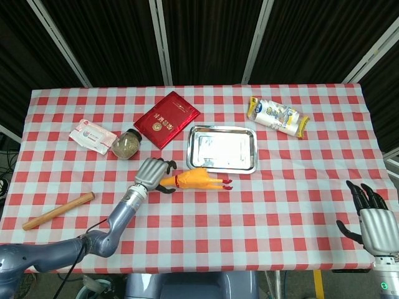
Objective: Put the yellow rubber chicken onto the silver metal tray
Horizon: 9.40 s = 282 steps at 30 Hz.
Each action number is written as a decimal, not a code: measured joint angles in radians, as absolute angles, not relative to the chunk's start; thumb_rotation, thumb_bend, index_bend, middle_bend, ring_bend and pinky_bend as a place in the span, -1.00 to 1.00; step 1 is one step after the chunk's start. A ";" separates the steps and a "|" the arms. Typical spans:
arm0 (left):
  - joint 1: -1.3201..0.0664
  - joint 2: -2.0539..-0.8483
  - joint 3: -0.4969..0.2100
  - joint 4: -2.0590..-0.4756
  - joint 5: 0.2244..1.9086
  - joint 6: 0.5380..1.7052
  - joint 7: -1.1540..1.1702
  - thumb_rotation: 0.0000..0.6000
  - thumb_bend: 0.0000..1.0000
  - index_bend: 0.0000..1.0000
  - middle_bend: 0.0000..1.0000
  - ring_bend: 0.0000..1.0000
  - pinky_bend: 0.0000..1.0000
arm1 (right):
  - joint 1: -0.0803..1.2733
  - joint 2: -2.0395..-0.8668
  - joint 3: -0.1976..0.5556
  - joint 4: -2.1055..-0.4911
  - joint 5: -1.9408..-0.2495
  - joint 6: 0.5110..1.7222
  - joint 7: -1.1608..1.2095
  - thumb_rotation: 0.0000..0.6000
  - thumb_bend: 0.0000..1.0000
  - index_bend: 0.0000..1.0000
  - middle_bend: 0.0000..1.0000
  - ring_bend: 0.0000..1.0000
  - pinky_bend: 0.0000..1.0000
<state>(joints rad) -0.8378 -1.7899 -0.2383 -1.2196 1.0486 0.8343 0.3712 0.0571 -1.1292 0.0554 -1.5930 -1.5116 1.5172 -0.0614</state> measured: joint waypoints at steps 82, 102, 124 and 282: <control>-1.139 -1.577 -0.280 -1.720 1.006 0.947 0.795 1.00 0.27 0.24 0.36 0.16 0.31 | 0.589 -0.950 0.127 -1.938 -1.369 0.866 0.518 1.00 -0.61 -1.00 -1.00 -1.00 -0.71; -1.167 -1.580 -0.255 -1.760 0.986 0.978 0.785 1.00 0.27 0.24 0.36 0.16 0.31 | 0.622 -1.029 0.163 -1.857 -1.212 0.828 0.414 1.00 -0.36 -0.17 -0.21 -0.13 0.02; -1.182 -1.590 -0.242 -1.751 0.990 1.001 0.762 1.00 0.27 0.23 0.36 0.16 0.31 | 0.594 -1.097 0.195 -1.810 -1.146 0.912 0.316 1.00 0.45 0.96 0.96 0.97 1.00; -1.108 -1.644 -0.225 -1.662 1.130 1.070 0.579 1.00 0.26 0.22 0.35 0.16 0.31 | 0.594 -0.963 0.072 -1.719 -1.520 0.906 0.710 1.00 -0.83 -1.00 -1.00 -1.00 -0.88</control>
